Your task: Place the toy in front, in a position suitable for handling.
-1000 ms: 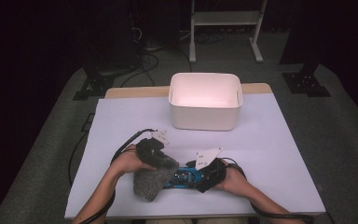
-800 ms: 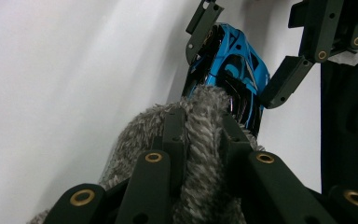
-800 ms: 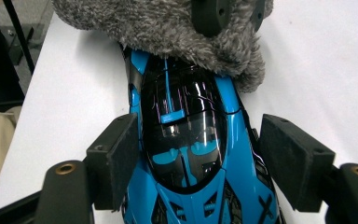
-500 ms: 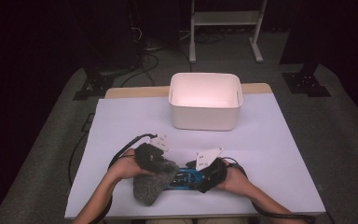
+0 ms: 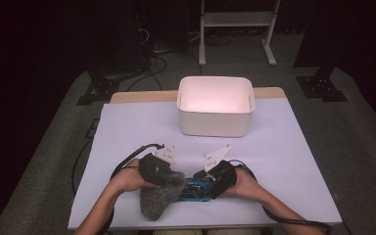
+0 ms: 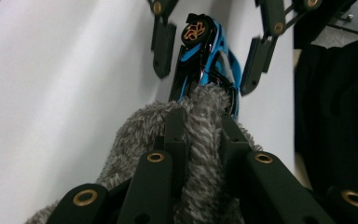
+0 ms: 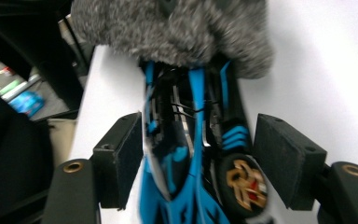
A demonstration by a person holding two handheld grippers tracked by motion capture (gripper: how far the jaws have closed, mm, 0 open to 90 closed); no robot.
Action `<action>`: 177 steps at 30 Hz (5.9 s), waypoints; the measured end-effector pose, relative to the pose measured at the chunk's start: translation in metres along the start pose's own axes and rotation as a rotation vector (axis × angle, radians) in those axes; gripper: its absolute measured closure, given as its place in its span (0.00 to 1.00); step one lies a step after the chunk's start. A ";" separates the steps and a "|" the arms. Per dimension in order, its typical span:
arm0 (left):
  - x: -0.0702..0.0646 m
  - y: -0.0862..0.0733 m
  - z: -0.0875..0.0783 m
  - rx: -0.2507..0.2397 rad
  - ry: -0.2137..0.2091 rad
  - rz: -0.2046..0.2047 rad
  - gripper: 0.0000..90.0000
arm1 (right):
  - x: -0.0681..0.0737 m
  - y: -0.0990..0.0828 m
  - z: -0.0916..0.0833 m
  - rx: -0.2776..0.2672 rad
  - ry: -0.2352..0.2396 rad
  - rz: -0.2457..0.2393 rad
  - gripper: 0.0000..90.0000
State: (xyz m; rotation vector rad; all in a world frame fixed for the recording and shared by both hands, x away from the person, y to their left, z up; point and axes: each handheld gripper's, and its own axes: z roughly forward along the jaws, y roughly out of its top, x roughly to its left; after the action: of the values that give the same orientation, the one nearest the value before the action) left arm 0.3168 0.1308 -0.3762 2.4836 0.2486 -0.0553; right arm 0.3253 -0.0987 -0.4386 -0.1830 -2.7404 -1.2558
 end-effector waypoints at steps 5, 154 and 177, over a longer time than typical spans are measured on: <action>-0.006 -0.001 -0.003 -0.005 -0.033 0.009 0.87 | 0.008 0.003 0.014 0.044 0.021 -0.005 0.48; -0.002 0.051 0.026 -0.054 -0.100 0.222 0.86 | 0.016 -0.035 -0.015 -0.012 -0.095 -0.087 0.71; 0.005 0.021 0.014 -0.012 -0.047 0.153 0.86 | 0.016 -0.036 -0.013 -0.002 -0.099 -0.104 0.71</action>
State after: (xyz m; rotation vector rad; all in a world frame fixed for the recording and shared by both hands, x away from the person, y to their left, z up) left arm 0.3260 0.1066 -0.3748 2.4784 0.0379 -0.0482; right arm 0.3041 -0.1312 -0.4544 -0.1071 -2.8669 -1.3093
